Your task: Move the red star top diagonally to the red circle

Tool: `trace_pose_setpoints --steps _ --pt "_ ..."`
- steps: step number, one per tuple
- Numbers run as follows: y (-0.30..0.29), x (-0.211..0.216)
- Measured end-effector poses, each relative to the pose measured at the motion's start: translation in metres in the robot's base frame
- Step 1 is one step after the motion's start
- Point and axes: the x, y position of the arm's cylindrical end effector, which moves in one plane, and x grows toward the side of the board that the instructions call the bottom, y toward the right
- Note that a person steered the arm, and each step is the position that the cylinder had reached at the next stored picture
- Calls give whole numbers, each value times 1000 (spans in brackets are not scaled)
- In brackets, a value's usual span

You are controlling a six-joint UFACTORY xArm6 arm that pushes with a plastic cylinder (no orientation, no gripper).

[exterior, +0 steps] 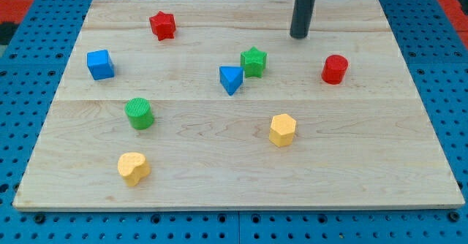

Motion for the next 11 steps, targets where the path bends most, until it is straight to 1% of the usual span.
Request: trace_pose_setpoints --steps 1,2,3,4,5,6,7,8,9,10,11 --pt "-70 -23" --pt "-160 -27" --pt "-218 -39" --pt "-250 -46" --pt "-265 -22" --pt "-285 -9" --pt "-246 14" --pt "-173 23" --pt "-86 36" --pt "-22 53" --pt "-2 47"
